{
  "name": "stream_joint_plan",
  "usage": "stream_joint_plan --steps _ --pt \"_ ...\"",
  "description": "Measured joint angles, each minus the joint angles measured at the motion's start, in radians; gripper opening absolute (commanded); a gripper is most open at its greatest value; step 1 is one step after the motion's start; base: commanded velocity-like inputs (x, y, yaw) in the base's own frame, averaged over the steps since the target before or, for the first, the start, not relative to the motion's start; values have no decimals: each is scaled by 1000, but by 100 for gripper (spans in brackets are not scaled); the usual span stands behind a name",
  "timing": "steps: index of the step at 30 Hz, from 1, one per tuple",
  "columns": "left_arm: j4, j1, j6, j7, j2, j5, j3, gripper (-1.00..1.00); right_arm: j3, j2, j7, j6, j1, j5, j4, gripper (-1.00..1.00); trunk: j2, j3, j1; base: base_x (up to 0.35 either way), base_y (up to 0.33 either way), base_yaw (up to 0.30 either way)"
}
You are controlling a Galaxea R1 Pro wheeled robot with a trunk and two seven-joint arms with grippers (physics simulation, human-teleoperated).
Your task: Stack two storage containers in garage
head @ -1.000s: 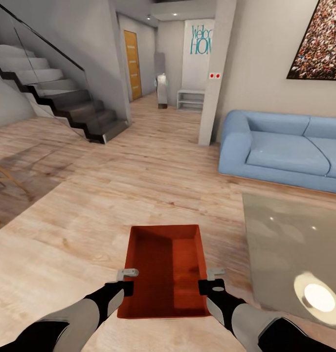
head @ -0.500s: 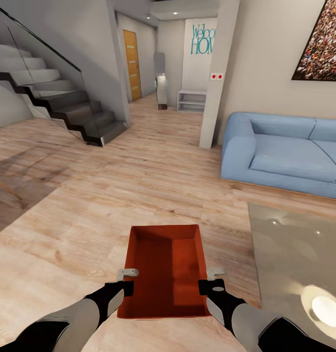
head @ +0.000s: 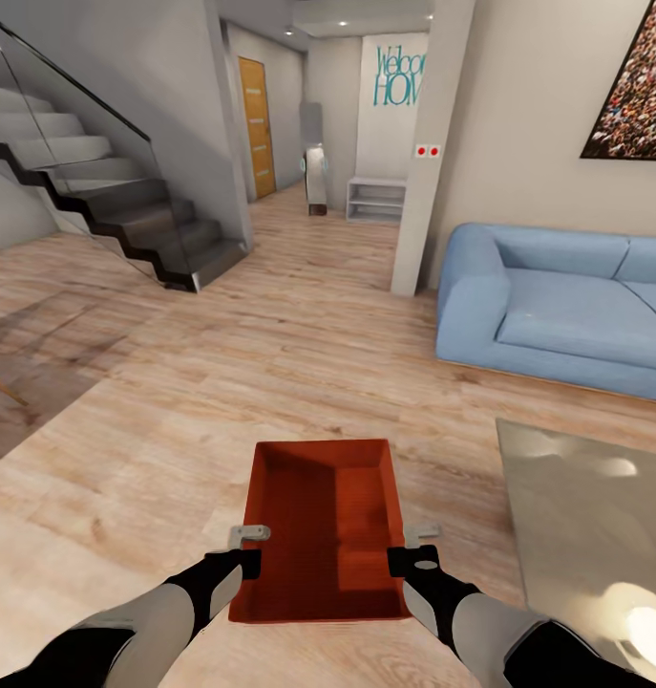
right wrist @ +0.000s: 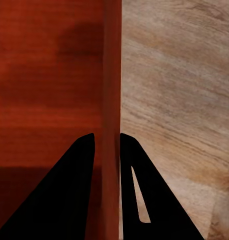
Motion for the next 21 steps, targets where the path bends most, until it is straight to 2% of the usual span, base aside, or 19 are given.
stream_joint_plan --steps 21 --pt "0 0 0 0 0 0 0 -100 0 0 0 0 0 0 0 -100 0 0 0 322 0 0"
